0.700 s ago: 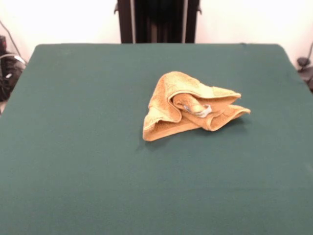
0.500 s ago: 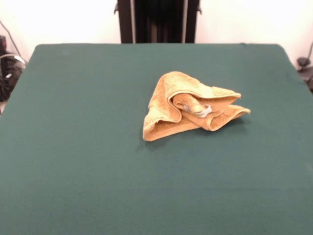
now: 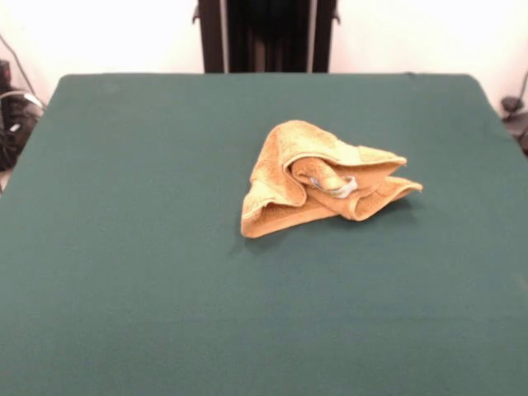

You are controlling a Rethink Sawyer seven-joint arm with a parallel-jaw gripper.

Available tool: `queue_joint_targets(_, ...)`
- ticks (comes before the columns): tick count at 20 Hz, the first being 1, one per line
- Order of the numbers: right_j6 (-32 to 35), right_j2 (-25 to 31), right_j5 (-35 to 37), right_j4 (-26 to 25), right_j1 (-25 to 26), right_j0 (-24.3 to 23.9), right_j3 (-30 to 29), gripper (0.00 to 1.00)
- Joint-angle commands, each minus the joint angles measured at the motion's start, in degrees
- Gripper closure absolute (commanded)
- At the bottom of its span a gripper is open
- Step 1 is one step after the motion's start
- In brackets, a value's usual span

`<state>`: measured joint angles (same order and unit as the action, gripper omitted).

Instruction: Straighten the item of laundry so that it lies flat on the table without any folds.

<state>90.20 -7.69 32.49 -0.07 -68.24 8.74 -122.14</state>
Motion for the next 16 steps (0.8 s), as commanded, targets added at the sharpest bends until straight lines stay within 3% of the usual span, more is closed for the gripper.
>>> queue_joint_targets(1,16.72,0.02,-0.41,1.68,4.30,2.36,0.80,0.00)
queue_joint_targets(16,16.89,-0.05,-1.58,2.45,5.66,3.13,2.51,0.00)
